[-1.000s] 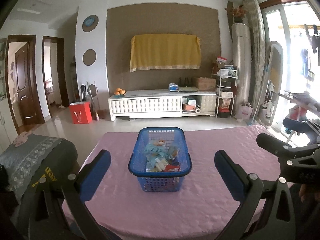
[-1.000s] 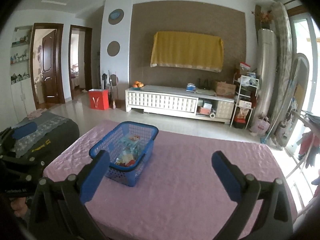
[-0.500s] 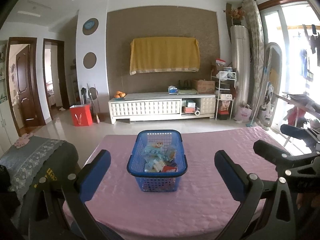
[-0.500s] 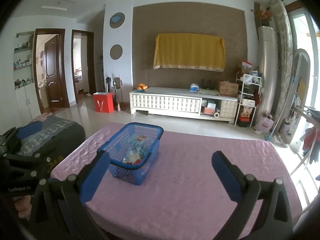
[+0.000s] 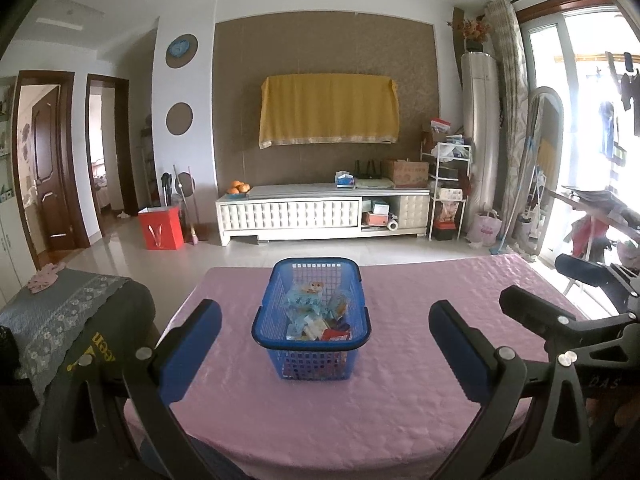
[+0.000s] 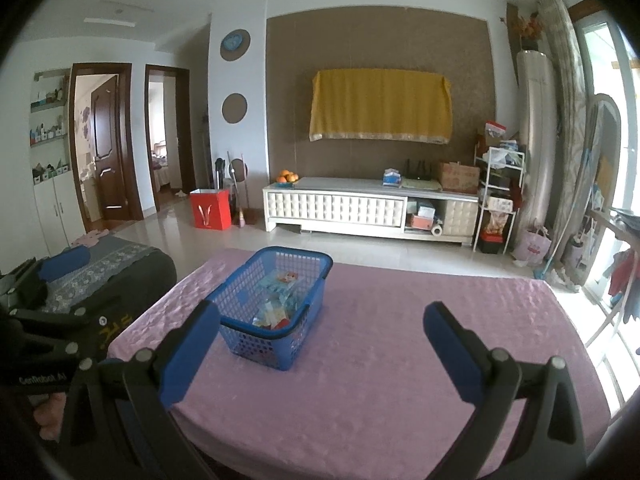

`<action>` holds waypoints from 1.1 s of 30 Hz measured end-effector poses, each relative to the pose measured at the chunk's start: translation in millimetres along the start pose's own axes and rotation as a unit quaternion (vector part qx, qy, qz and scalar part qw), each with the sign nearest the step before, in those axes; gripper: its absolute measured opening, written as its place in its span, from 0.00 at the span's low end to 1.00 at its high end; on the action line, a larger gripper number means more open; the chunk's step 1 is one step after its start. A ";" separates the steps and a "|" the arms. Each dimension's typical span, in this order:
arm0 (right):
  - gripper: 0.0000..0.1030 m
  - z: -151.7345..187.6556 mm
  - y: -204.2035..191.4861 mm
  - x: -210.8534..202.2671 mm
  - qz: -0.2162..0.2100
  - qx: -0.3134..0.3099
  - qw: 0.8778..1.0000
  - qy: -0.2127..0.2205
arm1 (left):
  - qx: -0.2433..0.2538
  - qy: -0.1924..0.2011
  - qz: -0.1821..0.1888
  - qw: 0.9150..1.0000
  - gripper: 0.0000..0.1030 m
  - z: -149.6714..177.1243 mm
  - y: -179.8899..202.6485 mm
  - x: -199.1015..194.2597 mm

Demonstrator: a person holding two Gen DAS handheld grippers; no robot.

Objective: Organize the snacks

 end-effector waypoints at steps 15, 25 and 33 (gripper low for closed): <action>1.00 -0.8 0.6 -1.8 0.001 0.003 1.000 -0.003 | 0.000 -0.006 0.006 1.000 1.00 1.9 1.1 -0.1; 1.00 -0.9 1.4 -1.8 0.001 0.004 1.000 -0.003 | 0.000 -0.009 0.008 1.000 1.00 4.1 2.6 0.0; 1.00 0.4 0.1 -2.5 0.003 0.005 1.000 -0.006 | 0.000 -0.009 0.010 1.000 1.00 4.7 2.7 0.3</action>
Point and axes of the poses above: each gripper's, at about its wrist camera, not at the fingertips, and x roughly the way its jaws point, y to its right, z to its underside, the point moved 7 cm from there along x, roughly the way its jaws point, and after that the axes turned 3 degrees about -z, right-handed, at the moved point
